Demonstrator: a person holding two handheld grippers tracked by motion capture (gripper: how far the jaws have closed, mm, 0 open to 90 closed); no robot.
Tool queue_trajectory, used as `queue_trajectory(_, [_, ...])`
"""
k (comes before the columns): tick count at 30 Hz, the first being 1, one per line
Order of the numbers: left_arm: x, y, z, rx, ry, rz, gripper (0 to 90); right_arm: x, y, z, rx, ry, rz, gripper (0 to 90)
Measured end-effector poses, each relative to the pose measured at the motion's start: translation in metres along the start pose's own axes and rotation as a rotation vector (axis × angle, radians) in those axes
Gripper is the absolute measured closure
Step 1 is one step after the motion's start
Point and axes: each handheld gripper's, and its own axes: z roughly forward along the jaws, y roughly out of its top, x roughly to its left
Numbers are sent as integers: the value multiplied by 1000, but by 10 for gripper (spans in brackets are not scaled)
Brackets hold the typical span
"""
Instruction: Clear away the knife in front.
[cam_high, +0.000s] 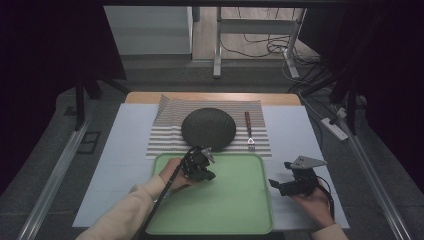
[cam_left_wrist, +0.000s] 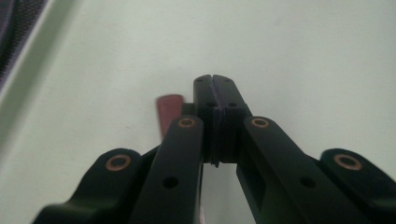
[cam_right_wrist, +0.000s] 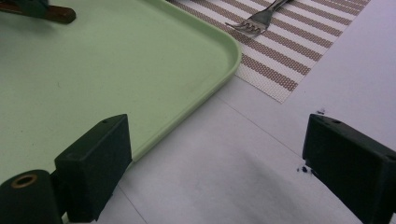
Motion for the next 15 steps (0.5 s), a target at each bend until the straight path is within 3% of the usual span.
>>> queue_trajectory(5, [9,-4,5,29,26,-33,888,1,0,-2,6,-6,-5,79])
queue_trajectory(11, [32,-21,-10,-1,95,-143,889,1,-1,-2,7,-11,0,79])
queue_trajectory(12, [40,-30,-15,-1,125,-176,889,1,-1,-2,9,-8,-3,79])
queue_trajectory(13, [40,-30,-15,-1,125,-176,889,1,-1,-2,9,-8,-3,79])
queue_trajectory(15, [47,-40,-20,-11,124,-230,888,1,-1,-2,10,-8,-3,79])
